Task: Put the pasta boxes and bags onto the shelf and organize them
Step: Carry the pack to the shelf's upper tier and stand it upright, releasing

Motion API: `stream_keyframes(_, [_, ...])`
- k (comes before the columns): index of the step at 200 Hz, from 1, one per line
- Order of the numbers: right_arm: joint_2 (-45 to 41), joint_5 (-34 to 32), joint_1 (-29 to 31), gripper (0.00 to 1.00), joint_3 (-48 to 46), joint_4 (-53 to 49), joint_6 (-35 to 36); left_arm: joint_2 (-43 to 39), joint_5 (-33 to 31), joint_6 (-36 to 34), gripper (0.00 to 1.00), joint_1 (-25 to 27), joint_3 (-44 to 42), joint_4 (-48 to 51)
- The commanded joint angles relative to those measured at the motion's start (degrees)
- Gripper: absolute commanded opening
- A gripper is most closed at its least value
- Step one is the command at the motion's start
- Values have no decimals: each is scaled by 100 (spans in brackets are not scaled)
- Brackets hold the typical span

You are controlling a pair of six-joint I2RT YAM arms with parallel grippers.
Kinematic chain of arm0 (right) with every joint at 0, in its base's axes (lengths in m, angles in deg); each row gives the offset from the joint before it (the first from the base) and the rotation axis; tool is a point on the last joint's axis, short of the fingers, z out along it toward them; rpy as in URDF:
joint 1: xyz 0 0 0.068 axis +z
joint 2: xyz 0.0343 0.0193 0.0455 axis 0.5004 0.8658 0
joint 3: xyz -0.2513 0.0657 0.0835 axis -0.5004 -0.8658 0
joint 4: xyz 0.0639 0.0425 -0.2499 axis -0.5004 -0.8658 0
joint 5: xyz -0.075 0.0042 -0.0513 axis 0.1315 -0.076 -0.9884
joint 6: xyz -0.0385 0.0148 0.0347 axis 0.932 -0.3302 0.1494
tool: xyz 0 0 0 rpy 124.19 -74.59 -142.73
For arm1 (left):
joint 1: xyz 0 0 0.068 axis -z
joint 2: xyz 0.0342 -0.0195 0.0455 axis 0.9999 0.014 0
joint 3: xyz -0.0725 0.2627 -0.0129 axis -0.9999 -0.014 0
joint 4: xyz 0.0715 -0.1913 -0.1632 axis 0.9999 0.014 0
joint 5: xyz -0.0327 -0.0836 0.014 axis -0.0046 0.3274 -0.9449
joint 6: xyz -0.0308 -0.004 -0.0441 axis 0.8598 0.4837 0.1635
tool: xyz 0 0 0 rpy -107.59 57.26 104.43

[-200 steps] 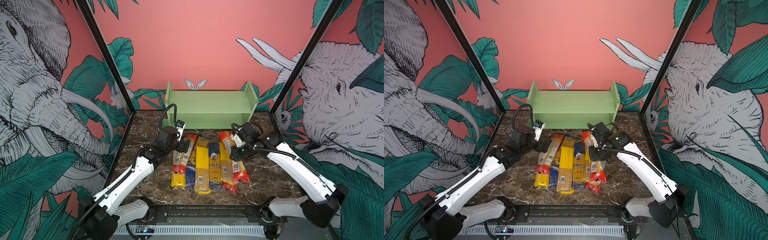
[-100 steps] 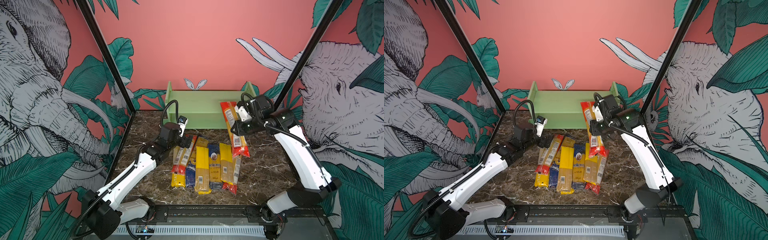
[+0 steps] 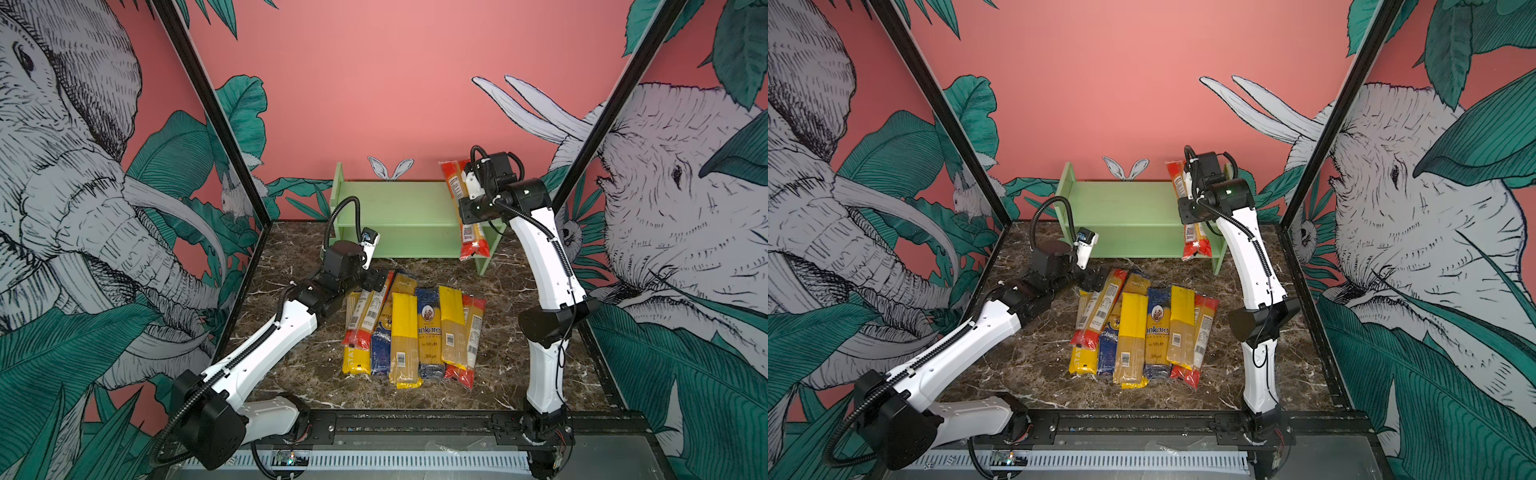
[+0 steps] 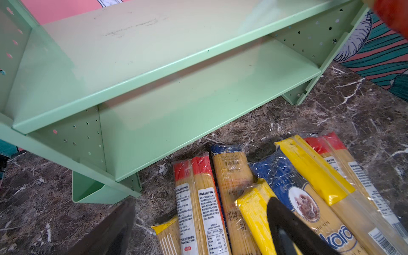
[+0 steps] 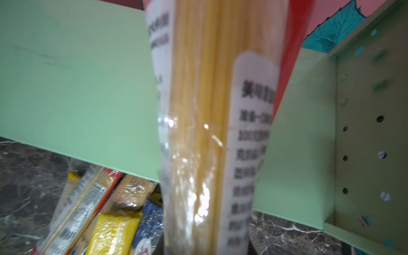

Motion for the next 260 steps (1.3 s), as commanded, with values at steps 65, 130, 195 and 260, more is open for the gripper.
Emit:
stream_keyframes(65, [259,-1179,-215,0,599,1801,910,534,219,-235,94,43,628,-120])
stream_keyframes(130, [598,-1379,-582,0,639,2016,826,656,195,-301,94,43,691,-117])
stream_keyframes(195, [643,-1638,-646,42,472,1993,751,621,104,-227,93,43,630,-109])
stream_keyframes(260, [406,-1482,-644,69,208,2005,657,491,-27,-160,94,41,533,-89])
